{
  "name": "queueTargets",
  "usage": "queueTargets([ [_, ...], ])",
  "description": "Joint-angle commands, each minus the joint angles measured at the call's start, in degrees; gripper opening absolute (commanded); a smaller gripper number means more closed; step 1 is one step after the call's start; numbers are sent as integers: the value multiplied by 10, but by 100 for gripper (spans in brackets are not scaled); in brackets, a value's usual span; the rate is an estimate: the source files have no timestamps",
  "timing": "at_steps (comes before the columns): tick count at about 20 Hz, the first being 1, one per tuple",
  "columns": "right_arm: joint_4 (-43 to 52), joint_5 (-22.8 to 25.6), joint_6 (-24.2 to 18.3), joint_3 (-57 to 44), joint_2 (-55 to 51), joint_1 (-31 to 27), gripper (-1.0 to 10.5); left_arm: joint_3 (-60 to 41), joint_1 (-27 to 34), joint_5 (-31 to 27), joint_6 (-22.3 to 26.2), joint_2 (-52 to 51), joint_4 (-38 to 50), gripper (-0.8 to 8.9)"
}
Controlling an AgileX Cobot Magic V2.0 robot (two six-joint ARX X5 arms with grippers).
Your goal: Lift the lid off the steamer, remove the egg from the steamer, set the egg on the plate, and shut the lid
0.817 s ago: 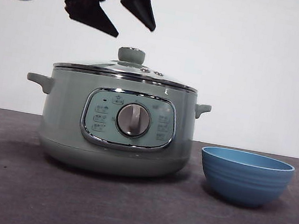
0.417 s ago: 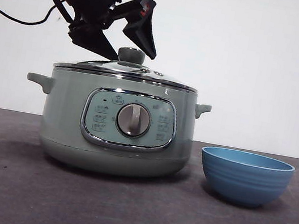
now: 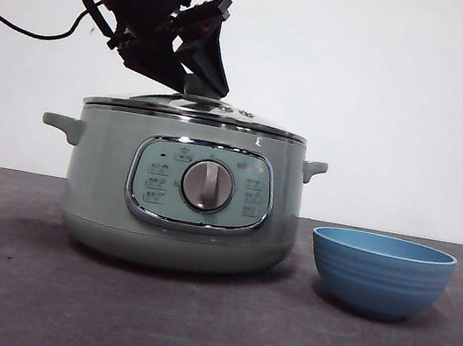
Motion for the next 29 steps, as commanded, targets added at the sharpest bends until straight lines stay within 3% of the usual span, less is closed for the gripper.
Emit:
queueTargets([
  [1,2,0,4,1,0,2,539,0,-2,2,1,3,-9,35],
  [2,2,0,4,1,0,2,539,0,-2,1,1,3,-11,-14],
  [13,3,2,4,1,0,2,539,66,4,2,-17,-33,-29,-8],
  [19,31,2,10,1,3,2,539,160,4,2,-17,-71,-137,-8],
  [23,71,2,26,1,24,2,539,189,4,2,-31,-150,-208,-8],
  [29,197,1,91,2,86,21,539,191,4,-22,-31,-304,-306,-8],
])
